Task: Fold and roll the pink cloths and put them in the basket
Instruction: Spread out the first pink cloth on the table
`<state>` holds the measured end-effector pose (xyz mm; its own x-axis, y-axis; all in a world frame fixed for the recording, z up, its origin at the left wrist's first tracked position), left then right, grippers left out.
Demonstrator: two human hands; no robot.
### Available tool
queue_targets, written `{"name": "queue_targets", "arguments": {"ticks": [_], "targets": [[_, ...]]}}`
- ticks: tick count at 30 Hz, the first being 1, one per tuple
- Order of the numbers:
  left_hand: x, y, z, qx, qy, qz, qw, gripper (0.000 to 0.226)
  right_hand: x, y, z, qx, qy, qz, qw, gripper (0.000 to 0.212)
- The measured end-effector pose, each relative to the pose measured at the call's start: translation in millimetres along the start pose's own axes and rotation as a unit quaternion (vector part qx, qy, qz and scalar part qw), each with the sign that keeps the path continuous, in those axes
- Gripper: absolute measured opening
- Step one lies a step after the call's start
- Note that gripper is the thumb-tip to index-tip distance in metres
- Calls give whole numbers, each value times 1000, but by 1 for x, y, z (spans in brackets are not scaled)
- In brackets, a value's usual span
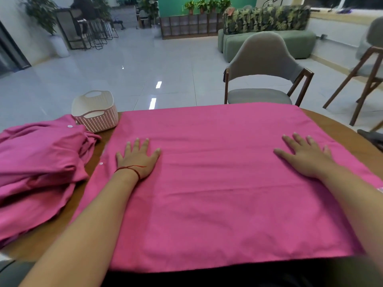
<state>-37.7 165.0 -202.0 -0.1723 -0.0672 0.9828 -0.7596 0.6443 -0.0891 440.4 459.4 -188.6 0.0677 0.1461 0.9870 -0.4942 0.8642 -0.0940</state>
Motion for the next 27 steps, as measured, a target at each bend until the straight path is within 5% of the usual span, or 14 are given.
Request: {"name": "queue_targets", "arguments": {"ticks": [13, 17, 27], "targets": [[-10, -73, 4, -38, 6, 38, 999, 75, -15, -75, 46, 19, 21, 21, 999, 77], [-16, -135, 26, -69, 19, 28, 997, 74, -39, -146, 92, 109, 3, 28, 994, 79], [-7, -129, 59, -36, 12, 30, 999, 76, -37, -145, 93, 104, 3, 20, 994, 86]]}}
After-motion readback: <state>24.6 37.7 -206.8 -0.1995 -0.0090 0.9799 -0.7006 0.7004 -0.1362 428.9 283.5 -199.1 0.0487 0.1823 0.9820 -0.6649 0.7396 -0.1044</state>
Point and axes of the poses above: each hand's wrist, its own y-axis towards the middle knuckle, its own x-axis out of the back of the hand, z = x × y, the point moved 10 cm from there along y, towards the middle knuckle, and after that the axes turned 4 degrees about x, right-handed, at the moved point
